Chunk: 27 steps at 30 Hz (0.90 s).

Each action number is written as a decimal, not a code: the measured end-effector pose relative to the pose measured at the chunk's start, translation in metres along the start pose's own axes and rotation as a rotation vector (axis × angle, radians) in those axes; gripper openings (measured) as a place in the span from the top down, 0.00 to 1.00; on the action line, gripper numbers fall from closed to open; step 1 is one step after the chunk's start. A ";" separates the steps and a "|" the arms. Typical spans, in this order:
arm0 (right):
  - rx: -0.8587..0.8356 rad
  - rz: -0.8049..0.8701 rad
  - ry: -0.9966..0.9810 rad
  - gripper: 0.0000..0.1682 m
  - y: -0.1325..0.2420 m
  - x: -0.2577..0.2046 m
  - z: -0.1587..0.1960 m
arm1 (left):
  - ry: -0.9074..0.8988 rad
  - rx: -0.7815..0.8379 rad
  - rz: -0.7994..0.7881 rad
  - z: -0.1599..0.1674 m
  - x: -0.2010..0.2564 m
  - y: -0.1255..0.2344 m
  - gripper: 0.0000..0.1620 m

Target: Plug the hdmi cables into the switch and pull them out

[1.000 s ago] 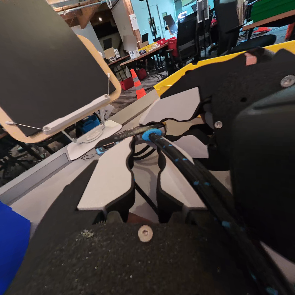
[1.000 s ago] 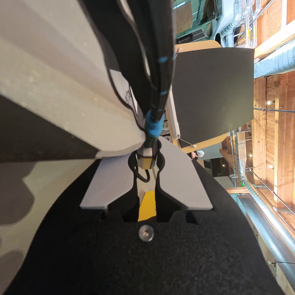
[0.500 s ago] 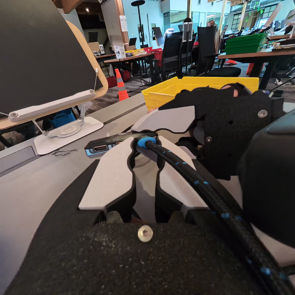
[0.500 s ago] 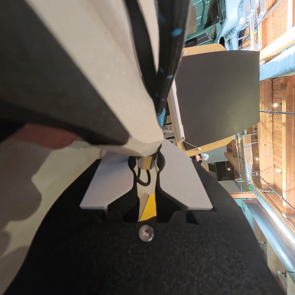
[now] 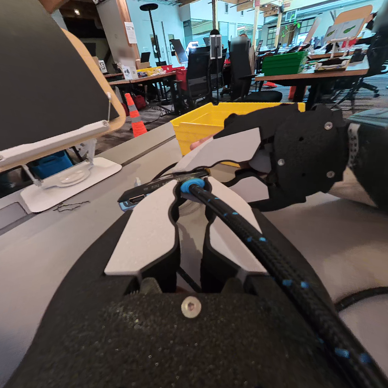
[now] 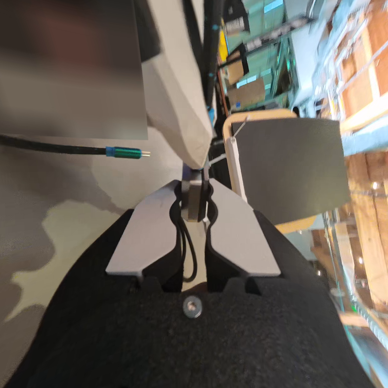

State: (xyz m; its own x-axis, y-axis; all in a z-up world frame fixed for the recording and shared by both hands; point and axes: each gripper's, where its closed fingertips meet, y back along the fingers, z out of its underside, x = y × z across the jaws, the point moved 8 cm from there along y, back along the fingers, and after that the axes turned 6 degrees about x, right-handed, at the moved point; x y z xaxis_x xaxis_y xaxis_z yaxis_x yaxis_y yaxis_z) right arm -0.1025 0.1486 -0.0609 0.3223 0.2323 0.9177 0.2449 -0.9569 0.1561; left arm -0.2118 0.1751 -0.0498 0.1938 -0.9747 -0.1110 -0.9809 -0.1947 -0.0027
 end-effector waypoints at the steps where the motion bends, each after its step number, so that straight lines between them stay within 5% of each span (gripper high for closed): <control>1: 0.039 -0.003 0.017 0.88 0.003 -0.002 0.001 | 0.011 0.000 0.009 0.000 0.001 0.001 0.87; 6: 0.158 0.051 0.034 0.86 0.010 -0.002 -0.007 | 0.035 0.001 0.039 -0.002 0.004 -0.002 0.87; 12: 0.114 0.039 0.049 0.87 0.008 -0.003 -0.005 | 0.001 -0.011 0.024 -0.002 0.004 0.000 0.87; 14: -0.036 0.072 0.071 0.88 0.000 -0.001 0.013 | 0.021 0.090 0.070 -0.018 0.005 0.013 0.88; 16: 0.005 0.084 0.000 0.88 0.004 0.006 0.029 | -0.100 0.020 -0.024 -0.020 -0.003 0.023 0.88; 19: 0.117 0.127 -0.004 0.88 0.013 0.017 -0.016 | -0.046 -0.034 -0.092 -0.003 -0.014 0.022 0.87; 22: 0.119 0.094 -0.036 0.88 0.005 0.012 -0.010 | -0.113 -0.095 -0.214 -0.001 -0.028 0.021 0.87; 27: 0.082 0.060 -0.006 0.88 0.002 -0.002 -0.003 | -0.147 -0.426 -0.277 0.027 -0.039 0.012 0.87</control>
State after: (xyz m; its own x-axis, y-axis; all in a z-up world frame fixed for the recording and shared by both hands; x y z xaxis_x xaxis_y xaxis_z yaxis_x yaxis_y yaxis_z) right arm -0.1052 0.1461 -0.0614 0.3441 0.1764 0.9222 0.2991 -0.9516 0.0704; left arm -0.2316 0.2142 -0.0726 0.4100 -0.8608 -0.3014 -0.7928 -0.4998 0.3489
